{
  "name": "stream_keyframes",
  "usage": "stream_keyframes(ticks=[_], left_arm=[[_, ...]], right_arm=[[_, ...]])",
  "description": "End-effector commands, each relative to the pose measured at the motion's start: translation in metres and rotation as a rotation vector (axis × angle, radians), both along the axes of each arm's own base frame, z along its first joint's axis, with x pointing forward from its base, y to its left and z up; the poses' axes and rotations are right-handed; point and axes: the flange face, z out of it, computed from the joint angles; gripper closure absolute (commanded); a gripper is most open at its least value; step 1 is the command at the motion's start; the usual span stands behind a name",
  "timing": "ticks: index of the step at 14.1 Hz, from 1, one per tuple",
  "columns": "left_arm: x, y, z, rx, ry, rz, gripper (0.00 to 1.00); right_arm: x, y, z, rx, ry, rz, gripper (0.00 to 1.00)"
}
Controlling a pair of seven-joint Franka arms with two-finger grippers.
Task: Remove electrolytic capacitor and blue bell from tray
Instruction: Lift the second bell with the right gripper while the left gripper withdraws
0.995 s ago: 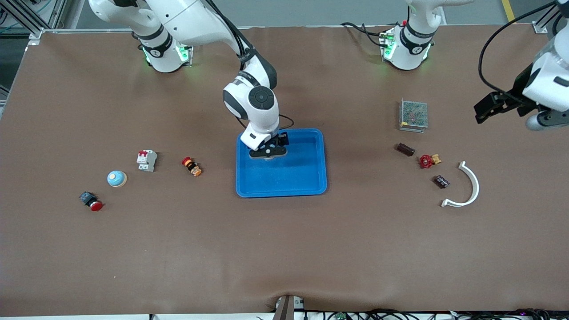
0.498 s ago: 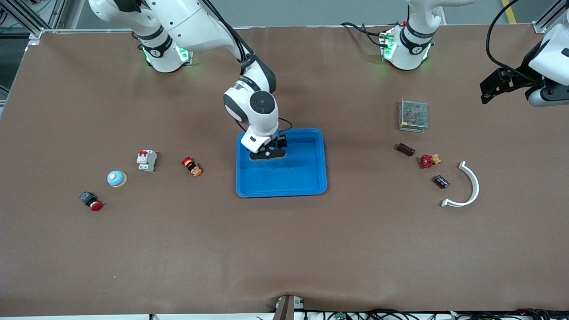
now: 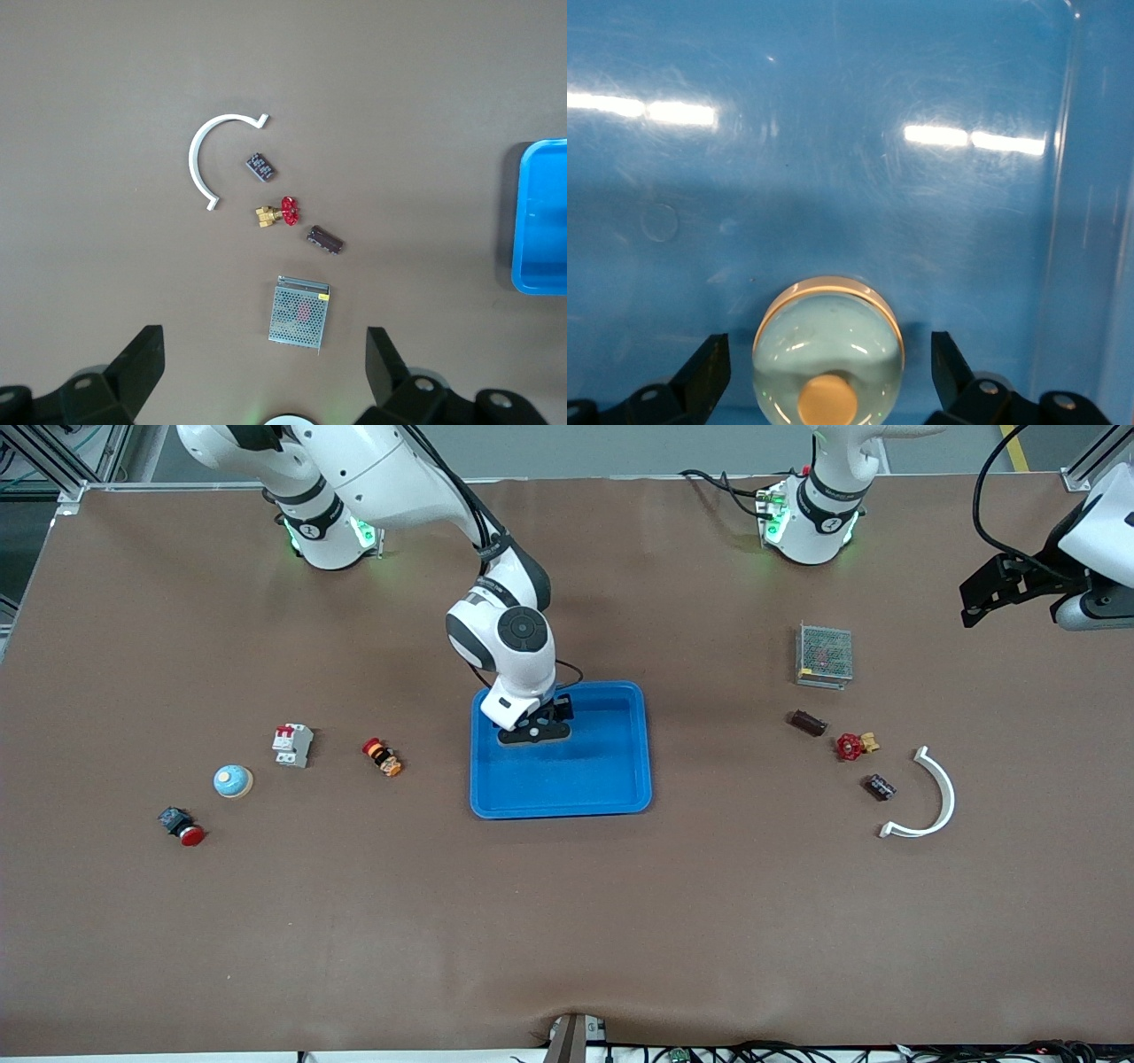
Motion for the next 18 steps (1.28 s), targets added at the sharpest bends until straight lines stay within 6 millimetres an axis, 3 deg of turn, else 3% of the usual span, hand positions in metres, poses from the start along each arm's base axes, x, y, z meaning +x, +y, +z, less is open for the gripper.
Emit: stream_keyframes(ticks=[1, 3, 7, 10, 14, 18], left_arm=[[0.002, 0.002, 0.006, -0.027, -0.007, -0.015, 0.00], [0.003, 0.000, 0.007, -0.027, -0.009, -0.017, 0.00], [0.006, -0.001, 0.002, -0.025, 0.000, -0.015, 0.00], [0.005, 0.001, 0.004, -0.024, -0.002, -0.013, 0.00], [0.006, 0.002, 0.002, -0.025, 0.001, -0.003, 0.00], [0.002, 0.001, 0.002, -0.036, 0.008, 0.001, 0.00]], right_arm=[[-0.003, 0.003, -0.004, -0.005, -0.018, 0.002, 0.00], [-0.001, 0.002, -0.004, -0.004, -0.020, 0.000, 0.04], [-0.002, 0.002, -0.004, -0.004, -0.018, -0.001, 0.28], [0.000, 0.002, -0.002, -0.004, -0.019, -0.003, 0.51], [0.005, 0.001, 0.004, -0.002, -0.018, -0.019, 0.52], [0.022, 0.003, 0.048, -0.023, 0.000, -0.042, 0.52]])
